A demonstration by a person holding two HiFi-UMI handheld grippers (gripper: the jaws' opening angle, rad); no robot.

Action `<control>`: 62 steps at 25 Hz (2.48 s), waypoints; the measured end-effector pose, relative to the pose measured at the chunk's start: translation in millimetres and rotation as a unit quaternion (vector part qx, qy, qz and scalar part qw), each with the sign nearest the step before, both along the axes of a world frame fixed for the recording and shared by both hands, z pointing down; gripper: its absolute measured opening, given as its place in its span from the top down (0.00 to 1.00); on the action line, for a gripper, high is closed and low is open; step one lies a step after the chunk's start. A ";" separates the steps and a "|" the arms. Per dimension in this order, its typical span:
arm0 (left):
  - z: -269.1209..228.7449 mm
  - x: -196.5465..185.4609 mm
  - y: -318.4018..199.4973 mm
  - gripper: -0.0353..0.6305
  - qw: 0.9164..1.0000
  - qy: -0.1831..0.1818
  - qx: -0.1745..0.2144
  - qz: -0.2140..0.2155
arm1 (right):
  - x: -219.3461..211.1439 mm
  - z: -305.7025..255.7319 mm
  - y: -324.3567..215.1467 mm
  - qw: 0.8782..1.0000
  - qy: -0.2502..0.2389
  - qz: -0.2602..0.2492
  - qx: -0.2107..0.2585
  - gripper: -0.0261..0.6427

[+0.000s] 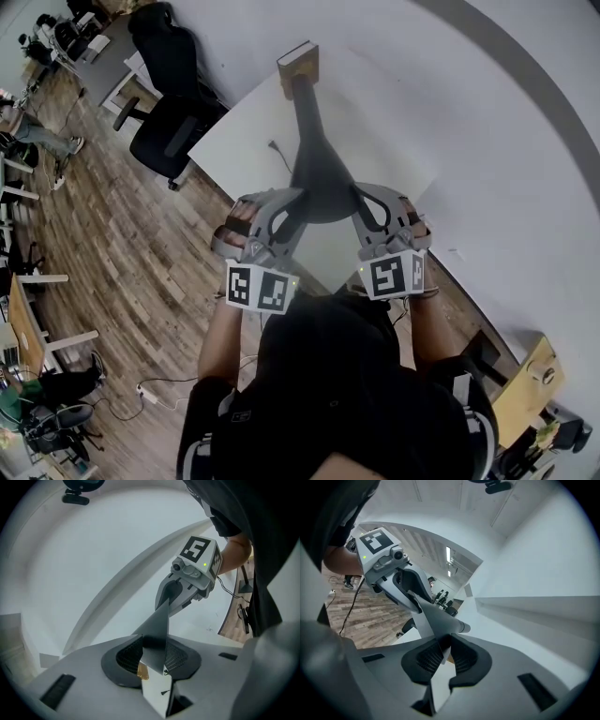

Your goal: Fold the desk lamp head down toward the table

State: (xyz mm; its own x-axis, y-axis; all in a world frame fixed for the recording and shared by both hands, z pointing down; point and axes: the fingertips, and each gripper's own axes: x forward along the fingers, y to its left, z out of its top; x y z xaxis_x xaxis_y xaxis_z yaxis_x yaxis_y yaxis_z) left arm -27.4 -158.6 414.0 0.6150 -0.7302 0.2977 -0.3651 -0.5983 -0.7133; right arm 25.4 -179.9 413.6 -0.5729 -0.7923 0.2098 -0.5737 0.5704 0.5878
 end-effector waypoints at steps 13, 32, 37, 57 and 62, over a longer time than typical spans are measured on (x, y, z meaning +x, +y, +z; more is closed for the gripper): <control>34.7 2.8 1.5 0.75 0.997 -0.066 0.027 -0.002 | 1.9 34.1 1.6 0.997 0.071 -0.013 0.036 0.86; 102.8 0.5 -4.5 0.68 0.984 -0.164 0.075 -0.006 | -0.9 102.4 -5.4 0.968 0.222 -0.033 0.116 0.77; 114.7 -0.2 -8.1 0.68 0.981 -0.168 0.098 -0.013 | -1.5 113.7 -8.9 0.964 0.229 -0.029 0.133 0.77; 157.2 -2.1 -26.6 0.61 0.974 -0.213 0.080 -0.009 | -1.7 156.6 -28.7 0.949 0.286 -0.043 0.125 0.69; 167.2 -2.4 -34.4 0.59 0.970 -0.230 0.073 -0.001 | -2.1 167.9 -36.2 0.946 0.296 -0.047 0.120 0.68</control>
